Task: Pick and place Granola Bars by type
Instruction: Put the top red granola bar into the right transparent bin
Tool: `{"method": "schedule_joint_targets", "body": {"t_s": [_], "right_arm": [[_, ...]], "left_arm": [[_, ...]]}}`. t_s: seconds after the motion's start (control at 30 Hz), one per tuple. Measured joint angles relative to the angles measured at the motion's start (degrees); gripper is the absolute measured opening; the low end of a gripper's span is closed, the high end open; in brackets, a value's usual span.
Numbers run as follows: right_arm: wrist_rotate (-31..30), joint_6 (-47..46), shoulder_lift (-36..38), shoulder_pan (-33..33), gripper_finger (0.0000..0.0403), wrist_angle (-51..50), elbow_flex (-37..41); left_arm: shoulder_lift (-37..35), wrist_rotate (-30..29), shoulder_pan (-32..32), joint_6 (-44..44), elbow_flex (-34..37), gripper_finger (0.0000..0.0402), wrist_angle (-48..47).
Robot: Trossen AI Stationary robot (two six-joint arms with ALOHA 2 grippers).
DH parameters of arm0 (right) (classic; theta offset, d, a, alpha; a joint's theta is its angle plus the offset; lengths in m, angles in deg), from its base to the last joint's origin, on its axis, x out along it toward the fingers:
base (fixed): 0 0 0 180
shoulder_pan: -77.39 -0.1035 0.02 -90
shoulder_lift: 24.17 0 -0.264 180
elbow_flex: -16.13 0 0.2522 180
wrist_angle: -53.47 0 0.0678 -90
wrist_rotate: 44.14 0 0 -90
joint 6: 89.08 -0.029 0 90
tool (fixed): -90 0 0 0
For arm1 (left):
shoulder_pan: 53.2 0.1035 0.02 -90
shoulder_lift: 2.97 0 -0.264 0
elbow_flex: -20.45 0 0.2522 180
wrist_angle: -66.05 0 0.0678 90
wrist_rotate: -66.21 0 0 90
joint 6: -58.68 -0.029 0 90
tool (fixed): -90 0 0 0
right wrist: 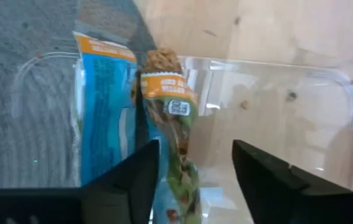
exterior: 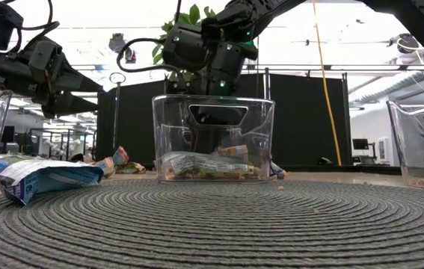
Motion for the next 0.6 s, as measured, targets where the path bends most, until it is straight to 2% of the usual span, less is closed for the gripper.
{"method": "schedule_joint_targets", "body": {"t_s": [0.23,0.6], "right_arm": [[0.0,-0.1,1.3,0.0,0.0236,0.2,0.0],[-3.2,-3.3,8.8,-0.2,0.0244,1.3,0.0]], "left_arm": [[0.0,0.0,0.0,0.0,0.0,0.0379,0.0],[0.0,0.0,0.0,0.0,0.0,0.0379,0.0]]}}
